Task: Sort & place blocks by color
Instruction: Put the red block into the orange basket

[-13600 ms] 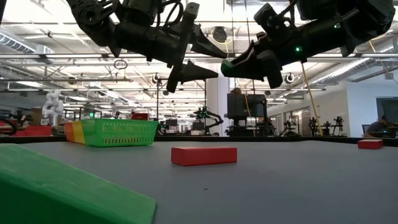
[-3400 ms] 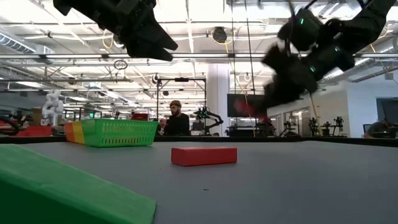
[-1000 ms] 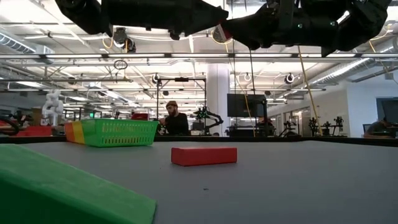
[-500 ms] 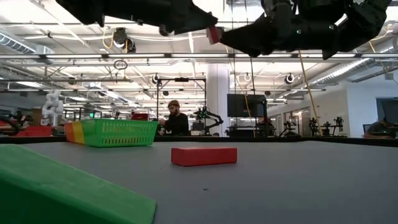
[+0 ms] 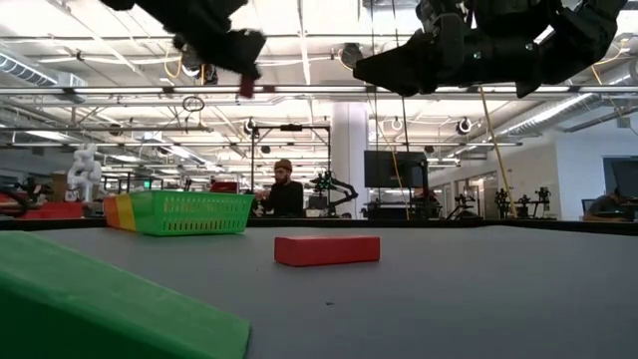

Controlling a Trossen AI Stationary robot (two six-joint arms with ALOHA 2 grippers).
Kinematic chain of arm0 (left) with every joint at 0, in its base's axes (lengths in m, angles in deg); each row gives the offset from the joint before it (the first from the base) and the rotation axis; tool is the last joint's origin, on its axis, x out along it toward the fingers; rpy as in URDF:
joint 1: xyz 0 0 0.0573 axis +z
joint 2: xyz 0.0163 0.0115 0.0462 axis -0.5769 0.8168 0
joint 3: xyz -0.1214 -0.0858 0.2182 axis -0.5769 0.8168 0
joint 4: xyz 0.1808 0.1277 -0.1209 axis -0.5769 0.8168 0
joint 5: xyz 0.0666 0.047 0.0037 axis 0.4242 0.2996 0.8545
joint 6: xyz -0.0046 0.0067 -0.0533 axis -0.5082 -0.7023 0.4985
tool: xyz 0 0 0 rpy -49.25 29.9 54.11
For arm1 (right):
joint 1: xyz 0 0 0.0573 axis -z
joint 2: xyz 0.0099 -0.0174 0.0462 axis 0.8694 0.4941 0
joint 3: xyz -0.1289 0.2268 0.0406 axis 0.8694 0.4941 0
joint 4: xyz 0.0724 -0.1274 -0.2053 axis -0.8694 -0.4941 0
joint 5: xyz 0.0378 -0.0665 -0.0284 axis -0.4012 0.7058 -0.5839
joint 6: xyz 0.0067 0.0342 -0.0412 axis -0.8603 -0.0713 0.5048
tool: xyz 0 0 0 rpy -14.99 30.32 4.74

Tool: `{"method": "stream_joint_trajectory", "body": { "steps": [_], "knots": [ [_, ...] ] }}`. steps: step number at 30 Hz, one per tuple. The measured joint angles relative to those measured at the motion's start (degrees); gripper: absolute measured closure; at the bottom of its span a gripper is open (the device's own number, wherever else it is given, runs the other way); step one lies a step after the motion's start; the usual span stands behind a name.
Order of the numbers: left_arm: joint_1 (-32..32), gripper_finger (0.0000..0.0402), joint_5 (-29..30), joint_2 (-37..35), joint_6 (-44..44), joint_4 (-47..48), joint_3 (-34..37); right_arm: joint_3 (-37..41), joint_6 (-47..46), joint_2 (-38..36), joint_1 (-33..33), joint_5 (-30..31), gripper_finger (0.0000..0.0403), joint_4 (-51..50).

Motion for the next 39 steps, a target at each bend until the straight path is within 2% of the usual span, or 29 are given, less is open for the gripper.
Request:
{"method": "stream_joint_trajectory", "body": {
  "steps": [5, 8, 12, 19, 23, 25, 34, 39],
  "knots": [
    [9.37, 0.0273, 0.43, -3.77, 12.64, 16.23, 0.01, 0.00, 0.00, -0.02, 0.00, 0.00, 0.0232, -0.02],
    [16.56, 0.0273, -4.10, -4.80, 18.93, 25.39, 0.05, 0.00, 0.02, 0.00, 0.00, 0.00, 0.0232, -0.11],
    [26.33, 0.0273, -12.80, -4.90, 22.04, 29.94, 0.00, 0.00, 0.07, 0.00, 0.02, 0.01, 0.0232, -0.05],
    [38.58, 0.0256, -18.03, -2.62, 22.95, 34.06, 0.02, 0.00, 0.11, 0.00, 0.02, 0.19, 0.0232, 0.02],
    [42.13, 0.0262, -20.71, -1.26, 22.96, 35.24, 0.44, 0.00, 0.13, 0.00, 0.01, 0.95, 0.0232, 0.07],
    [43.16, 0.0252, -22.49, -0.85, 23.39, 35.46, 0.44, 0.00, 0.04, 0.00, 0.00, 1.49, 0.0232, 0.07],
    [43.67, 0.0148, -23.36, -0.86, 25.41, 38.71, 0.44, 0.00, 0.00, 0.00, 0.00, 1.49, 0.0232, 0.07],
    [42.80, 0.0107, -23.37, -0.86, 25.94, 38.59, 0.44, 0.00, 0.00, 0.00, 0.00, 1.49, 0.0232, 0.07]
  ]
}}
